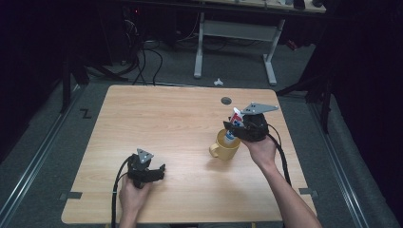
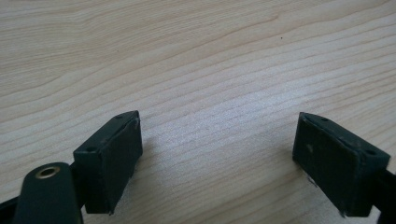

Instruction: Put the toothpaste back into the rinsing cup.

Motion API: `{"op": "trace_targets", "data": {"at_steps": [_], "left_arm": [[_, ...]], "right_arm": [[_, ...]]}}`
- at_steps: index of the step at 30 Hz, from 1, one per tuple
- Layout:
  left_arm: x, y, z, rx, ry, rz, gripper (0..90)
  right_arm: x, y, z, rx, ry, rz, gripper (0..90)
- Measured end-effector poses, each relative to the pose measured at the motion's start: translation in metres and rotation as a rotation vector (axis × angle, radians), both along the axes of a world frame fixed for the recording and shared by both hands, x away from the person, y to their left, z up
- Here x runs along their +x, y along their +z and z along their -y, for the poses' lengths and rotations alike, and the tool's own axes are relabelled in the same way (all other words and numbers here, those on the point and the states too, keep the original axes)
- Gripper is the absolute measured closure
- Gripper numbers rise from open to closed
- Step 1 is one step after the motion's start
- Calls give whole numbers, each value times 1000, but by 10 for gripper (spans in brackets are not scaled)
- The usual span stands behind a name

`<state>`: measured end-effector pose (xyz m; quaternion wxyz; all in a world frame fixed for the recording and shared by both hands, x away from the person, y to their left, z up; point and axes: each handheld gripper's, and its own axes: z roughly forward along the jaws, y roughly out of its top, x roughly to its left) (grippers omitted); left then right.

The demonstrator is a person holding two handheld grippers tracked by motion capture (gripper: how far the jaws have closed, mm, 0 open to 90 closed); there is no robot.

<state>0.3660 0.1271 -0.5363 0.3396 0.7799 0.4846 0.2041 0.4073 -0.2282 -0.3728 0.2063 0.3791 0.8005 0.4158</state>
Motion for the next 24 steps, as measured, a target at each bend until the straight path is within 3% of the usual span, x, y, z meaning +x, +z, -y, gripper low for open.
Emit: {"op": "trace_targets", "data": {"at_steps": [24], "left_arm": [[-1, 0, 0, -6, -22, -2, 157]], "right_arm": [[12, -28, -2, -10, 7, -56, 687]]}}
